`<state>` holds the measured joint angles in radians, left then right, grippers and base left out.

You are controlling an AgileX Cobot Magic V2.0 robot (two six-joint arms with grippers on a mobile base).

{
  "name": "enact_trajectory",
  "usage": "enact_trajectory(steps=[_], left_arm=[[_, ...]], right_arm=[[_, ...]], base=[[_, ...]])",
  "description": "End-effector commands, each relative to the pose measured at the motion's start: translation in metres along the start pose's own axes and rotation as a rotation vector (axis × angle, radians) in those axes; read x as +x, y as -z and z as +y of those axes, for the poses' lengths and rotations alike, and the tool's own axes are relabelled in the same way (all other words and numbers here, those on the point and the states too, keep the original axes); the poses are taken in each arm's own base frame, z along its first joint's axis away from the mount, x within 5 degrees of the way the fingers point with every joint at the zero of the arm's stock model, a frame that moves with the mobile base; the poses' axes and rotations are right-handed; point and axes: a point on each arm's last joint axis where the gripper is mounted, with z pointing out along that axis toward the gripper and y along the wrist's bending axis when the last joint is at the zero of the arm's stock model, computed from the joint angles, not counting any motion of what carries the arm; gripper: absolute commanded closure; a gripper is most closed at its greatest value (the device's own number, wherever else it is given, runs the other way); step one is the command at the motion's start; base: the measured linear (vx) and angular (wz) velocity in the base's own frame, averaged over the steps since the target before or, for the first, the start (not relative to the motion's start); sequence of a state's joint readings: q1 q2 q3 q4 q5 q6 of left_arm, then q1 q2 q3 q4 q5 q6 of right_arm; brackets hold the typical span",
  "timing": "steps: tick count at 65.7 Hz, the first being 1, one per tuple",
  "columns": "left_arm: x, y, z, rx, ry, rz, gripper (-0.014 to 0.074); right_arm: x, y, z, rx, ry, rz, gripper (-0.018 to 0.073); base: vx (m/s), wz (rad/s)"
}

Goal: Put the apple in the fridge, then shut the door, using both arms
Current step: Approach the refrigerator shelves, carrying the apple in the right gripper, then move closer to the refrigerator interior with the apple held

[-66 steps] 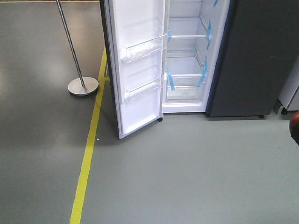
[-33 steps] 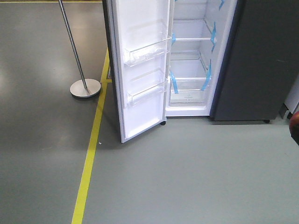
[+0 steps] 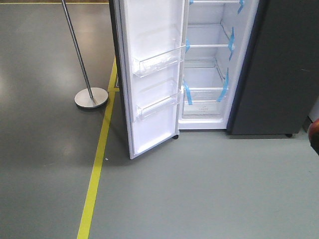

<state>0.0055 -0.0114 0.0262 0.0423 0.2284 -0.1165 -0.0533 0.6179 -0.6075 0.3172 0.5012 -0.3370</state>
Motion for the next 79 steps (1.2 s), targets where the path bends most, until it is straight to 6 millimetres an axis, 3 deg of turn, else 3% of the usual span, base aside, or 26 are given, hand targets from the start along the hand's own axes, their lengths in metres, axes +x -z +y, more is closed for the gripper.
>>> enact_trajectory(steps=[1, 79], left_arm=[[-0.001, -0.0003, -0.0009, 0.017, 0.01, -0.067, 0.0602], [-0.001, -0.0003, -0.0009, 0.017, 0.01, -0.067, 0.0602]], right_arm=[[-0.0159, 0.005, -0.0023, 0.029, 0.004, -0.113, 0.0372], [-0.016, 0.005, -0.0023, 0.029, 0.004, -0.114, 0.0372]], base=[[0.11, 0.0], [0.09, -0.01]])
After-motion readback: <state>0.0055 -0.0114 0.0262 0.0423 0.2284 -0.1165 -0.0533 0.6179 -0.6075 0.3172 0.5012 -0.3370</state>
